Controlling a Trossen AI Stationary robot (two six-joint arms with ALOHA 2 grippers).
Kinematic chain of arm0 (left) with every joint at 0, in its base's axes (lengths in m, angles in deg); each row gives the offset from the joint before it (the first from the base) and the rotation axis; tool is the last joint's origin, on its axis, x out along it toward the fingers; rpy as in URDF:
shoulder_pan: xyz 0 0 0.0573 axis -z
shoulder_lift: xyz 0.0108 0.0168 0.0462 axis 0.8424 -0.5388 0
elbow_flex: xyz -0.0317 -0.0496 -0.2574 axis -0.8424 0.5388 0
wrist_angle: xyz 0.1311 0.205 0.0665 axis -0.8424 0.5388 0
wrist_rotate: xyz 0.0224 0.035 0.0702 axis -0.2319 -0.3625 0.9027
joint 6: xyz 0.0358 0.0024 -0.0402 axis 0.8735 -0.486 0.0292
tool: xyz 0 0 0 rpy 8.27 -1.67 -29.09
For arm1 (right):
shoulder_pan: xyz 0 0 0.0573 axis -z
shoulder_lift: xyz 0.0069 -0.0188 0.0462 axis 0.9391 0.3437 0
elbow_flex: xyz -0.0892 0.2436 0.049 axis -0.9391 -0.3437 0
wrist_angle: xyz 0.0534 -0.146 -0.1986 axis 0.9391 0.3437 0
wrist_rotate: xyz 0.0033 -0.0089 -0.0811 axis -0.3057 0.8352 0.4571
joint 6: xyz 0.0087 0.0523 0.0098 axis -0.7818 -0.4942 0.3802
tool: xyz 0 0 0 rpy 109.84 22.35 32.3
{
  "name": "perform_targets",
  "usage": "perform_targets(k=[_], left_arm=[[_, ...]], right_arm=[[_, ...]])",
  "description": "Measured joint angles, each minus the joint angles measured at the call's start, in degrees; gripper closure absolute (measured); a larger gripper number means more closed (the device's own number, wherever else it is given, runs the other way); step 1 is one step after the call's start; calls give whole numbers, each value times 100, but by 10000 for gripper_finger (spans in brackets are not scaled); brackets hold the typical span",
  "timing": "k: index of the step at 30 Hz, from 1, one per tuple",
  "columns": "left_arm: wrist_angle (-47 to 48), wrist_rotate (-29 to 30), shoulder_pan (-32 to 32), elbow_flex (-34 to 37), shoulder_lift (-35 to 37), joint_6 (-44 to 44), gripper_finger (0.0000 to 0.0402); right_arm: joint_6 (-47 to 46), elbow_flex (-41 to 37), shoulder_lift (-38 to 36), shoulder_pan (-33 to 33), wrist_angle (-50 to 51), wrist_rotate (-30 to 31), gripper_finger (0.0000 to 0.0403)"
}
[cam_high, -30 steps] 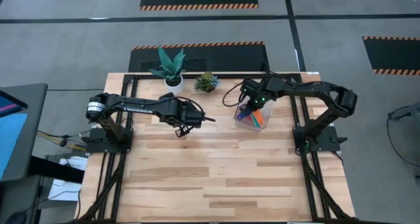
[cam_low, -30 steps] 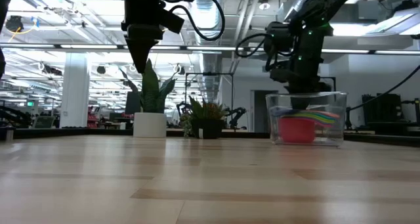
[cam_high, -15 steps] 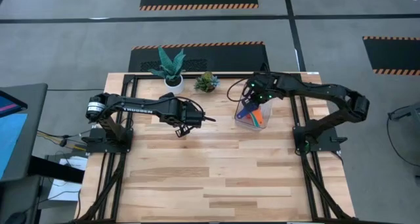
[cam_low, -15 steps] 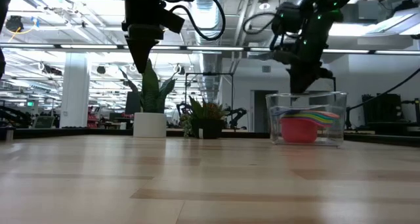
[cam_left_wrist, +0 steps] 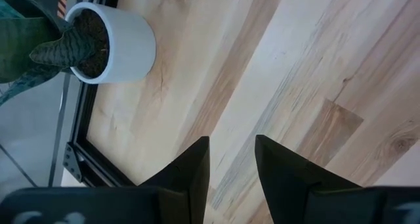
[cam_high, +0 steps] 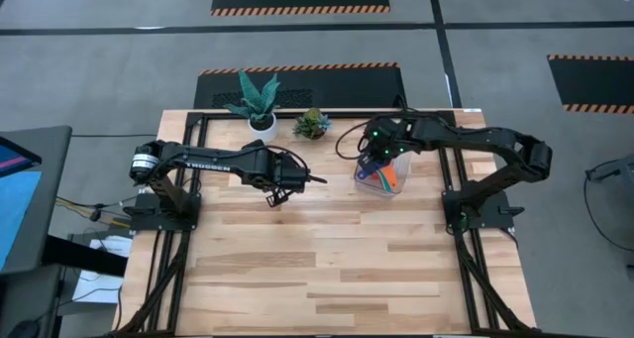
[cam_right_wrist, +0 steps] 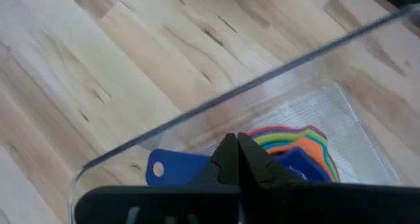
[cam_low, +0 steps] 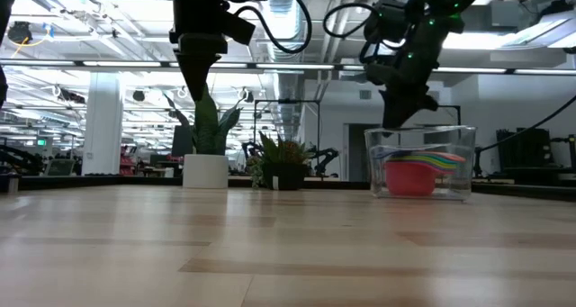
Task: Nest measuring cups in basket
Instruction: Adjust the nested measuring cups in the transparent bin
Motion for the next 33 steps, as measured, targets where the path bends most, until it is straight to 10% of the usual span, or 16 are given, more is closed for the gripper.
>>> perform_targets(k=[33], left_arm=[[-124,11,1,0,0,234,288]], right_arm=[[715,4,164,-95,-357,34,361]])
